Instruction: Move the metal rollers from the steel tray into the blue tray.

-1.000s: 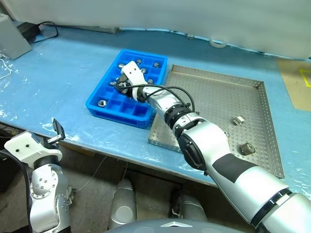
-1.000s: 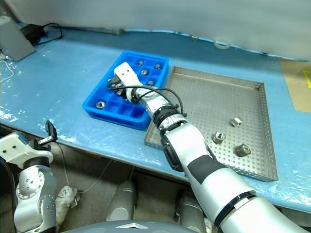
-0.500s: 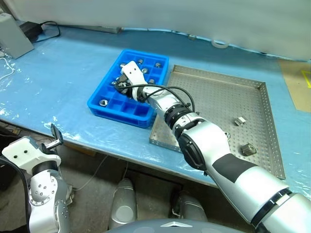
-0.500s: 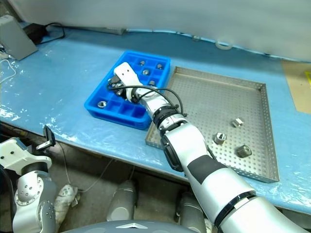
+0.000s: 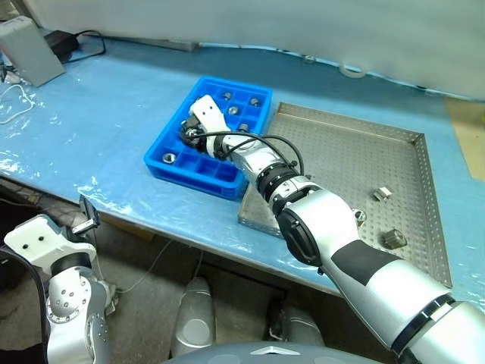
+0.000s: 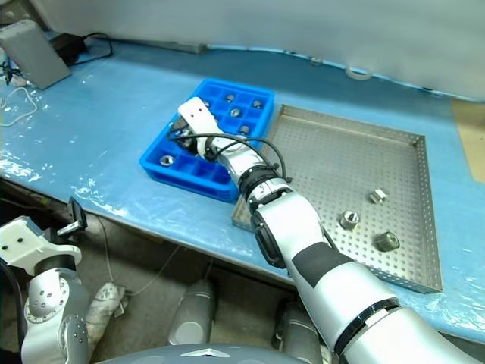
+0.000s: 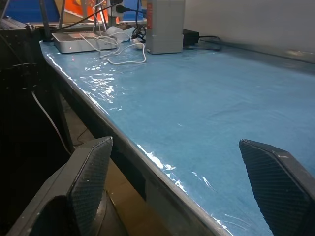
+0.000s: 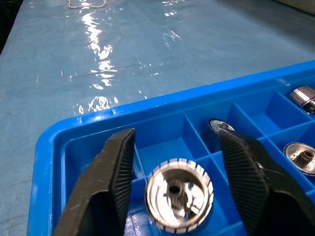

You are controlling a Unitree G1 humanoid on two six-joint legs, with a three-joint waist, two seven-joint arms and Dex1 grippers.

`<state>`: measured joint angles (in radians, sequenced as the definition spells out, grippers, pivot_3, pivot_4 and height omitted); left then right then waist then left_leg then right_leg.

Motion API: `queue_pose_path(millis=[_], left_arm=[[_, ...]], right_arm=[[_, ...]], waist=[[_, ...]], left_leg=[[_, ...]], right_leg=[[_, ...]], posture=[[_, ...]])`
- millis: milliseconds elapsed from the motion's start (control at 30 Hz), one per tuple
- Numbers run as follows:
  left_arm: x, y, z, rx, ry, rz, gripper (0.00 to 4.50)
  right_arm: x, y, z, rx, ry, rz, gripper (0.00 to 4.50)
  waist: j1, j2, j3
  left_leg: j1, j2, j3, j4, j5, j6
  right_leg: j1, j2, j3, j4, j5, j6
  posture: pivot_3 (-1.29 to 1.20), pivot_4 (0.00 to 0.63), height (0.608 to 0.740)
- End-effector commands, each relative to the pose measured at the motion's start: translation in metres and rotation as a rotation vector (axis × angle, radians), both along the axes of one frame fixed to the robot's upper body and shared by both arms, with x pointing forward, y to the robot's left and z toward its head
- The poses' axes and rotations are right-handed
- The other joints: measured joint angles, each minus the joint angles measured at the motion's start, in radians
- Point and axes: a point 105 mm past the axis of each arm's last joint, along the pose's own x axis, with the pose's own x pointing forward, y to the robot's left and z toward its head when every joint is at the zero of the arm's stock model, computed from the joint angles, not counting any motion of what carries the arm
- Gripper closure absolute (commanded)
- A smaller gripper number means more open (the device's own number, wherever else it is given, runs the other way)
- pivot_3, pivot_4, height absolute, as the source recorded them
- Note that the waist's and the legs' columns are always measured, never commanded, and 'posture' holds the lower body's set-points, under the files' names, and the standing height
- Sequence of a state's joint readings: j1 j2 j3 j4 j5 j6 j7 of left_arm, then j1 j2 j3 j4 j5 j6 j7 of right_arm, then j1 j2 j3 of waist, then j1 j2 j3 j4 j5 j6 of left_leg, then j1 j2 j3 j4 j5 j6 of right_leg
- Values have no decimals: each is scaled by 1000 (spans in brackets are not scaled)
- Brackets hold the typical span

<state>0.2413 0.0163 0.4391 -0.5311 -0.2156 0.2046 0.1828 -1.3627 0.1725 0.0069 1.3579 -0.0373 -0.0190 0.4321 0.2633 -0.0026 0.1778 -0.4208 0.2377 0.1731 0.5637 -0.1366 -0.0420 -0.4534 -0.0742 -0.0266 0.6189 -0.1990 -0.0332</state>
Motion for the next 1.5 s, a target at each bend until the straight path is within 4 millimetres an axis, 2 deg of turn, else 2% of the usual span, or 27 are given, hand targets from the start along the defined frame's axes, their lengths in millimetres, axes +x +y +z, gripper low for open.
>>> queue_pose_path(millis=[33, 67, 233, 333, 467, 567, 733, 867, 1000, 1133, 1500], left_arm=[[2, -1, 15, 38, -49, -18, 0], [3, -1, 15, 39, -49, -23, 0], [32, -17, 34, 76, -114, -207, 0], [52, -32, 43, 115, -129, -340, 0], [95, -80, 50, 170, -123, -681, 0], [119, -108, 53, 191, -128, -864, 0], [147, -158, 52, 208, -110, -1167, 0], [161, -185, 49, 261, -79, -1312, 0], [175, -199, 49, 273, -83, -1340, 0], [177, -210, 42, 277, -76, -1366, 0], [174, -211, 32, 270, -67, -1356, 0]], right_arm=[[-43, 67, 12, 89, 5, 163, 995], [-42, 66, 13, 96, 5, 161, 995], [-29, 46, 28, 192, 8, 171, 995], [-20, 29, 30, 207, -11, 153, 995], [2, -16, 40, 260, -37, 100, 995], [17, -51, 49, 264, -81, 35, 995], [37, -118, 56, 266, -160, -137, 995], [44, -168, 47, 237, -171, -255, 995], [42, -208, 32, 190, -158, -321, 995], [38, -230, 19, 108, -141, -353, 995], [19, -293, -24, -68, 22, -434, 995]], waist=[[0, 0, 0], [0, 0, 0], [-4, 0, 0], [-15, 1, 0], [-45, 1, 0], [-78, 1, 0], [-149, 0, 0], [-220, 0, 0], [-265, 0, 0], [-291, 0, 0], [-292, 0, 0]], left_leg=[[0, 0, 0, 0, 0, 0], [0, 0, 0, 0, 0, 0], [1, 0, 0, 0, 0, -1], [1, 0, 0, 3, 0, -1], [0, 0, 0, 6, 1, -1], [0, 0, 1, 12, 1, -1], [0, -1, 2, 16, 1, -1], [1, -1, 3, 17, 1, 0], [2, -1, 3, 17, 1, 1], [3, -1, 5, 18, 1, 3], [5, 0, 5, 32, -4, 10]], right_leg=[[0, 0, 0, 0, 0, 0], [0, 0, 0, 0, 0, 0], [-1, 0, 0, 3, 0, 0], [-1, 0, 1, 5, 0, 0], [0, 0, 1, 7, 0, 0], [0, 0, 2, 11, 1, 0], [0, -1, 5, 16, 1, -1], [-1, 0, 5, 18, 0, -2], [-1, 1, 6, 19, 0, -3], [-1, 1, 7, 19, 0, -3], [9, 0, 7, 18, 1, -4]], posture=[[540, 150, 740], [540, 150, 740], [416, 150, 740], [344, 150, 740], [143, 150, 740], [-2, 150, 740], [-207, 150, 740], [-319, 150, 740], [-379, 150, 740], [-402, 150, 740], [-385, 150, 740]])
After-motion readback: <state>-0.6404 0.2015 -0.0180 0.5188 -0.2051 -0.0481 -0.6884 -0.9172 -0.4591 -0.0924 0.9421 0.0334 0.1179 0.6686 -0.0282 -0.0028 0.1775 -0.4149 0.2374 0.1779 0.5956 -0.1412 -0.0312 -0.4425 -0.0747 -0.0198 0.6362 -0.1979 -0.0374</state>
